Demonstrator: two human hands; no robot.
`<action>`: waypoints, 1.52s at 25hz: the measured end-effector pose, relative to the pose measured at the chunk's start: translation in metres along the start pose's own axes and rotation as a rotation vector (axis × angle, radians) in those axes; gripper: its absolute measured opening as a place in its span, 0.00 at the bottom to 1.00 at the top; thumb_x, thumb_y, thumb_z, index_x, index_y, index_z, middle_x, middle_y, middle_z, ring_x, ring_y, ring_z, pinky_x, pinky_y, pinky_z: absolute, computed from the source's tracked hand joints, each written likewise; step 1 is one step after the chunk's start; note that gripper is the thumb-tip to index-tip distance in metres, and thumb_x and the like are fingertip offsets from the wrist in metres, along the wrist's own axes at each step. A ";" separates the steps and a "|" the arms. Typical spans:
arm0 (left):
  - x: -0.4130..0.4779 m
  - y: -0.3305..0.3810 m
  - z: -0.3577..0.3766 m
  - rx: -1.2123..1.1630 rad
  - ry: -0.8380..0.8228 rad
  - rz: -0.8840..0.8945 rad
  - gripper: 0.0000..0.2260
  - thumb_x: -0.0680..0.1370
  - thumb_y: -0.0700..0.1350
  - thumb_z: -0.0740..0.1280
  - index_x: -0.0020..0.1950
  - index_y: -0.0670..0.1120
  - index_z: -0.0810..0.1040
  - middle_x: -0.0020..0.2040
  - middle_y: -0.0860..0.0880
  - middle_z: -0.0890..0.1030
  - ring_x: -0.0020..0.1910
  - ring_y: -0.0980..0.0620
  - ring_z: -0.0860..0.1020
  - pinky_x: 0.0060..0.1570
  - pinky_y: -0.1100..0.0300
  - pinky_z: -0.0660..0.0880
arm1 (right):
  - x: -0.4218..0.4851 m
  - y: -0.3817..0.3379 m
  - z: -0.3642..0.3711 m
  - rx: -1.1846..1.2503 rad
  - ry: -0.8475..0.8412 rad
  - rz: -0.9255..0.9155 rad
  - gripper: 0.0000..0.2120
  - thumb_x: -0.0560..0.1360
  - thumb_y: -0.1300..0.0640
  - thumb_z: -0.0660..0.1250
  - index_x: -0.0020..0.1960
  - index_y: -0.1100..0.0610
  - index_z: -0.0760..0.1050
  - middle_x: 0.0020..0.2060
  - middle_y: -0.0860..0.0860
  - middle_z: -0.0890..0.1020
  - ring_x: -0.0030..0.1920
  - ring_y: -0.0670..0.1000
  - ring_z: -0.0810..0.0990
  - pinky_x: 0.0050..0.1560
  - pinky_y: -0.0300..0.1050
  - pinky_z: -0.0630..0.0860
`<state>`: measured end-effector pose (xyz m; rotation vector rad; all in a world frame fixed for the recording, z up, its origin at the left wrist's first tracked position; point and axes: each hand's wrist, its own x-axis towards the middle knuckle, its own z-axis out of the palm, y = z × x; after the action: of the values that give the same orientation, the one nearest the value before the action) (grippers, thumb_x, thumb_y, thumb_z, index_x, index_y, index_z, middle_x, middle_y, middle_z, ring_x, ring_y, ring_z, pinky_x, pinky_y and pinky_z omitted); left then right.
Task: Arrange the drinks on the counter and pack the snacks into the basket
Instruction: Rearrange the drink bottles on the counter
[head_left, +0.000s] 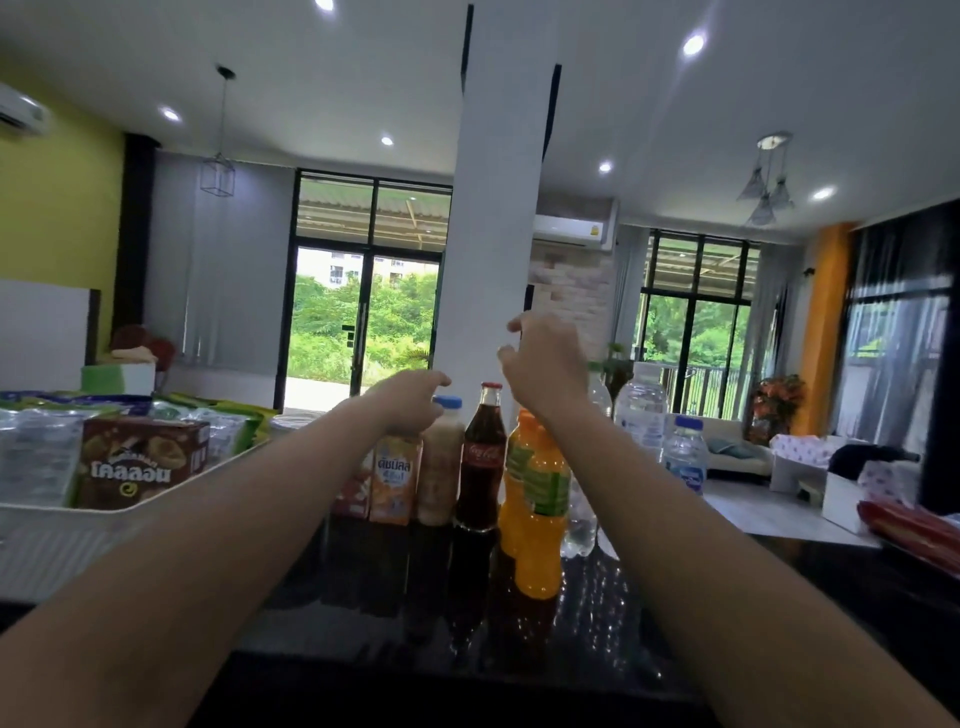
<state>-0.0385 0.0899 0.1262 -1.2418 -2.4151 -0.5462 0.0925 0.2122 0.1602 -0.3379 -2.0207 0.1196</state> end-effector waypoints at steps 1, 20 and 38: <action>0.006 0.002 0.004 -0.010 -0.010 0.005 0.22 0.79 0.42 0.61 0.73 0.47 0.64 0.71 0.46 0.70 0.66 0.47 0.71 0.62 0.53 0.71 | 0.010 0.001 0.011 -0.078 -0.096 0.016 0.11 0.77 0.54 0.64 0.58 0.55 0.77 0.53 0.52 0.79 0.54 0.53 0.75 0.53 0.47 0.74; 0.014 0.006 0.009 -0.080 -0.029 0.026 0.17 0.77 0.38 0.62 0.65 0.46 0.72 0.64 0.47 0.75 0.53 0.52 0.73 0.43 0.66 0.69 | 0.037 0.001 0.033 -0.103 -0.664 0.064 0.13 0.75 0.65 0.66 0.59 0.64 0.78 0.58 0.58 0.80 0.58 0.56 0.79 0.61 0.49 0.77; 0.009 0.000 0.006 0.211 0.147 0.025 0.18 0.74 0.59 0.66 0.55 0.47 0.80 0.51 0.48 0.76 0.50 0.50 0.74 0.44 0.57 0.71 | 0.031 0.005 0.029 0.011 -0.591 0.083 0.12 0.74 0.64 0.71 0.57 0.58 0.81 0.55 0.53 0.83 0.51 0.49 0.80 0.54 0.44 0.77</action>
<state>-0.0440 0.0990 0.1253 -1.1019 -2.2656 -0.3516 0.0549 0.2276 0.1721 -0.4136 -2.5871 0.3112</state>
